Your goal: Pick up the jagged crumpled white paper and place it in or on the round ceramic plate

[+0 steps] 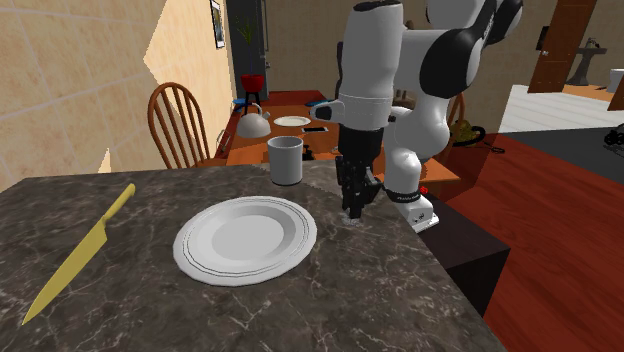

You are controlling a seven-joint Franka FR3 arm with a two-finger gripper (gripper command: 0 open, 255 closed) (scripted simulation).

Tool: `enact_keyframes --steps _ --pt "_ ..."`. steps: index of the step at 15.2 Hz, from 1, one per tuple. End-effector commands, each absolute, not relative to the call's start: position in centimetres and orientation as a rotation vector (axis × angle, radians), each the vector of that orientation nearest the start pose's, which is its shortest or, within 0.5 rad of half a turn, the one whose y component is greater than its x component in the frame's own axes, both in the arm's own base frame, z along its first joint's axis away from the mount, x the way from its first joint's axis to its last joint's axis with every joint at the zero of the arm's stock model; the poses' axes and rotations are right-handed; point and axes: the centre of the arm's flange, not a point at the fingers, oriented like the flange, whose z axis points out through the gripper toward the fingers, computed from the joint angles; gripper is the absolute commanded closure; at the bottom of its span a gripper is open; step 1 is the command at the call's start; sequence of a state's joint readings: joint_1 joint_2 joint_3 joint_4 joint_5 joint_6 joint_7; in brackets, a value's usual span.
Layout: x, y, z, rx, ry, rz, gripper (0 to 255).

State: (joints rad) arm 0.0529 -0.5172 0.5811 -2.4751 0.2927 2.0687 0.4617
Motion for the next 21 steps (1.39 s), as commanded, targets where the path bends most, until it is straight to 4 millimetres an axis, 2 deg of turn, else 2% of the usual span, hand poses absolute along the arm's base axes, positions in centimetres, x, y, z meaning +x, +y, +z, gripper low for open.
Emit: enact_keyframes --steps 1,6,17,18,19,21 --pt "32.1 26.3 44.6 -3.127 0.029 -0.081 255" --pt "32.1 26.3 44.5 -3.127 0.029 -0.081 255" --pt "32.1 26.3 50.4 -3.127 0.029 -0.081 255" --pt "32.0 26.4 49.8 -3.127 0.029 -0.082 255" --pt "32.0 26.4 49.8 -3.127 0.029 -0.082 0" --pt "31.9 26.1 49.1 -3.11 0.241 0.162 0"
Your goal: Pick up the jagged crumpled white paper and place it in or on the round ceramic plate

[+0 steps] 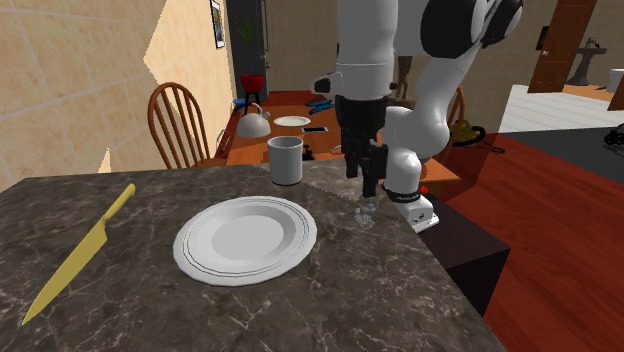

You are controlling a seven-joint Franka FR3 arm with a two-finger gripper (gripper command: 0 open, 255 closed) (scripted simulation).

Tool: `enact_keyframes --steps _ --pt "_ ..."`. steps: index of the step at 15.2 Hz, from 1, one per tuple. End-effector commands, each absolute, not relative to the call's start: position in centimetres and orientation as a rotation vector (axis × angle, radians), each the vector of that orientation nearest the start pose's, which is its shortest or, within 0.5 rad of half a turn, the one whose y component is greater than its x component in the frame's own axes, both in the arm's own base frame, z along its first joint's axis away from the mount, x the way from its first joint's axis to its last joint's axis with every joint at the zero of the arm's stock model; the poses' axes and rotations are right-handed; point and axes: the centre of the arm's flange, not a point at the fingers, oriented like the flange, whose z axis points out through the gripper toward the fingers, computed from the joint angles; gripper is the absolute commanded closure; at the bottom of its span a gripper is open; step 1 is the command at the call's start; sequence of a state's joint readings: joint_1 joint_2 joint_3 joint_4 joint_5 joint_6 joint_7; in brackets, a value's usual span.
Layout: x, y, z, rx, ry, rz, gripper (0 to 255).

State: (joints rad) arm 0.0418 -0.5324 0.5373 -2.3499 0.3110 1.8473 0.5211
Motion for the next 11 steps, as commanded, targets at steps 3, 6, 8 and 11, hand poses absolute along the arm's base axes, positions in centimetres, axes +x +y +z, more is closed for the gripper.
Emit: enact_keyframes --steps 3,6,8,11 --pt "31.6 26.0 47.8 -3.095 0.316 0.249 0" --pt "31.4 26.0 46.2 -3.095 0.316 0.249 0" --pt "31.2 26.1 45.2 -3.095 0.316 0.249 0" --pt "31.2 26.1 44.9 -3.096 0.316 0.249 0"
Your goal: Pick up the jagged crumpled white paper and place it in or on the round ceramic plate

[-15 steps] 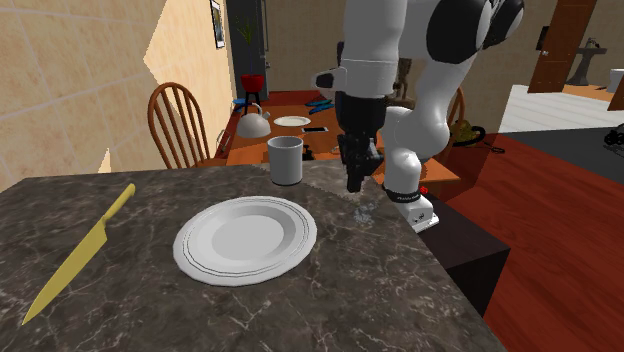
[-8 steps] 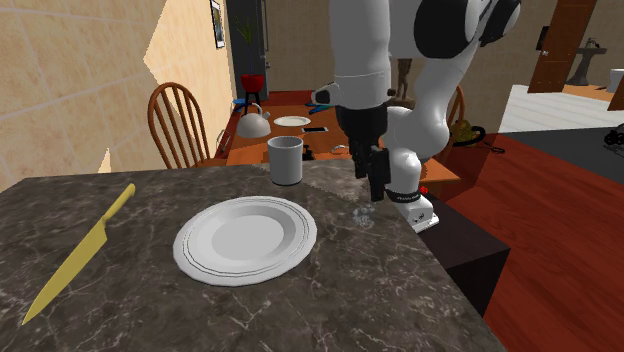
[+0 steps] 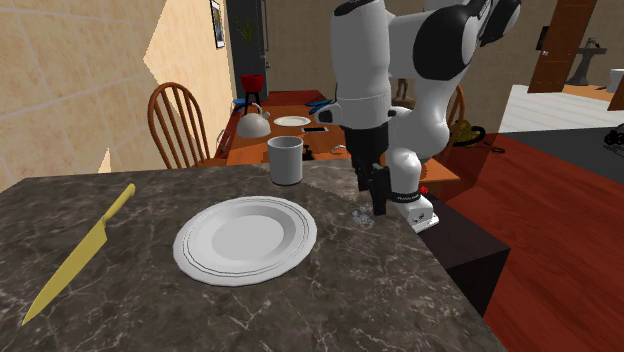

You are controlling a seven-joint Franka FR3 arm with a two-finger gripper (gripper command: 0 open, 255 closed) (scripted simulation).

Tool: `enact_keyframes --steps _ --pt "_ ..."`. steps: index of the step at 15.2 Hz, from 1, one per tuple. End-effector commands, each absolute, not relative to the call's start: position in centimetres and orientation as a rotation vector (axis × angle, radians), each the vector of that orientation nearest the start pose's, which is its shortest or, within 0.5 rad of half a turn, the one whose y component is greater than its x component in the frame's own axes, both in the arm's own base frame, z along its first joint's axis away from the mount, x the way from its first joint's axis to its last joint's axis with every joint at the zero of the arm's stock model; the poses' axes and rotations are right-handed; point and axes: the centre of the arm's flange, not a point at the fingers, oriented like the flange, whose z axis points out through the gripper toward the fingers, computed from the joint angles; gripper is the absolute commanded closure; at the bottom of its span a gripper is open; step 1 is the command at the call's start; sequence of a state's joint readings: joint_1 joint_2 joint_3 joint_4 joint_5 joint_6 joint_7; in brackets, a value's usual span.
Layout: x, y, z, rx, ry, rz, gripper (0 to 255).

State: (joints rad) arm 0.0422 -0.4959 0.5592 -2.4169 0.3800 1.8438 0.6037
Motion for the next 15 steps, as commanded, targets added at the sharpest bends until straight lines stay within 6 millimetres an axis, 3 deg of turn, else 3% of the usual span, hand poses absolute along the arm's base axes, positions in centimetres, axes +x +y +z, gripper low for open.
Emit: enact_keyframes --steps 1,5,6,15 --pt "31.16 26.08 44.9 -3.095 0.316 0.249 0" --pt "31.17 26.08 44.9 -3.096 0.316 0.249 0" --pt "31.17 26.08 44.9 -3.096 0.316 0.249 255" --pt "31.16 26.08 44.9 -3.095 0.316 0.249 255"
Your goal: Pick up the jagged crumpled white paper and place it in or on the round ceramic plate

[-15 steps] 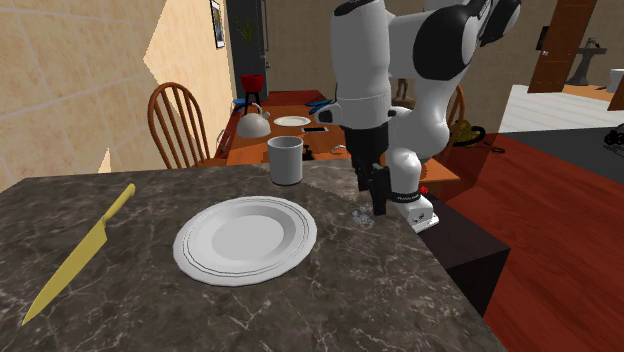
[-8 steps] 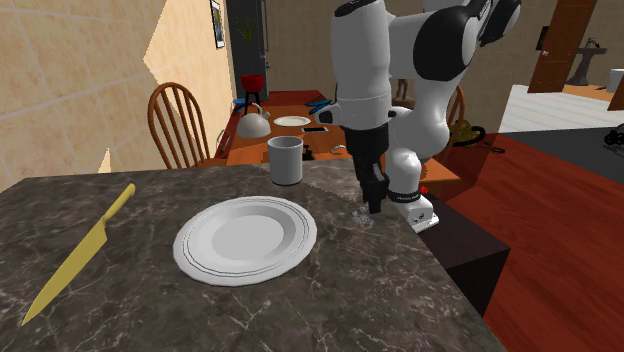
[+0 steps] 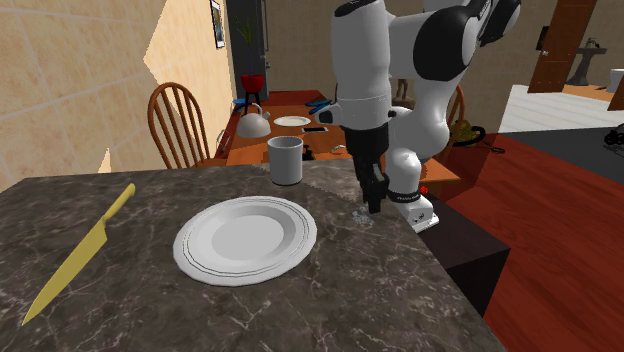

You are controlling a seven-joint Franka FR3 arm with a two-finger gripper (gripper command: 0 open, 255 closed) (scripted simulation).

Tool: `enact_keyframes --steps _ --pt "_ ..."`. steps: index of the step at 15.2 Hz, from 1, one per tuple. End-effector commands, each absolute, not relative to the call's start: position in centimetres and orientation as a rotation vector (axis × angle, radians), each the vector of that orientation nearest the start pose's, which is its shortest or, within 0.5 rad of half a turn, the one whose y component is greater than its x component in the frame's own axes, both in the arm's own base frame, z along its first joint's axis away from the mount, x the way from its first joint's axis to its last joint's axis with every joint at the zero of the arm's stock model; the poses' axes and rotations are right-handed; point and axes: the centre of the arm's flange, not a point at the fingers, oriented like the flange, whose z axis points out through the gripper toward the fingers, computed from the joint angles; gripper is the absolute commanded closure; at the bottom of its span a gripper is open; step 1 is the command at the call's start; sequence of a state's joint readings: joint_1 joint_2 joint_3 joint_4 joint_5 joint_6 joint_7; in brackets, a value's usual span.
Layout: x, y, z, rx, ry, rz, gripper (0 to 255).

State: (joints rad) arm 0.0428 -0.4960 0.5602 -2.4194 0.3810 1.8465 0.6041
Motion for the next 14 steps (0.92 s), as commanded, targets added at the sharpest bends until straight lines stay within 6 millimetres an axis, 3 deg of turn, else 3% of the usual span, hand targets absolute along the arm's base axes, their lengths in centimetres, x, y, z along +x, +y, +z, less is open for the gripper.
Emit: enact_keyframes --steps 1,14 --pt "31.2 26.1 45.4 -3.096 0.316 0.249 255" --pt "31.2 26.1 52.3 -3.095 0.316 0.249 255"
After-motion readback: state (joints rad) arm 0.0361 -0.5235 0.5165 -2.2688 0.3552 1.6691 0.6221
